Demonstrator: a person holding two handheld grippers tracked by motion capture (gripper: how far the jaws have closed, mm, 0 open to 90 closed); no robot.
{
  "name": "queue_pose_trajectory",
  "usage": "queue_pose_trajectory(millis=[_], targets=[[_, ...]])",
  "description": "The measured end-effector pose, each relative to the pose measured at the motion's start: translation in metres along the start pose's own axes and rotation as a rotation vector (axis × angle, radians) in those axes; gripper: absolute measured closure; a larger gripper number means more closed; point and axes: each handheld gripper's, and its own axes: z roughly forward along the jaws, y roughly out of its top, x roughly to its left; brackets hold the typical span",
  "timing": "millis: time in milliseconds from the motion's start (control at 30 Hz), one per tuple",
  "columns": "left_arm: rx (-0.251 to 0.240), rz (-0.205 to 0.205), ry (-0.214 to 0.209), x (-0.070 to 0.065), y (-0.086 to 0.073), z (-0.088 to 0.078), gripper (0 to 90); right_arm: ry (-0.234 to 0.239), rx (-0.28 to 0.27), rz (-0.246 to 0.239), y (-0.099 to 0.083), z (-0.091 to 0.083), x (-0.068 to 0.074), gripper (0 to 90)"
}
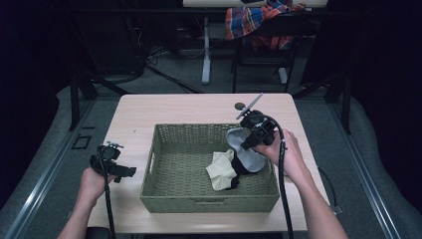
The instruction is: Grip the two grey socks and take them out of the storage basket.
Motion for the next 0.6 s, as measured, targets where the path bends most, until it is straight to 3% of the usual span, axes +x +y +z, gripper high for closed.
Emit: queue_pose_trajectory(millis=[267,600], targets=[[0.0,0.0,-0.001,0.0,0.0,0.0,0.2,-0.019,-0.034,0.009,-0.006,-0.022,-0.003,86.4],[-0.004,-0.004,0.0,0.001,-0.001,0.0,0.2,-0.041,-0.035,0.067,-0.022,-0.039,-0.026,86.4]])
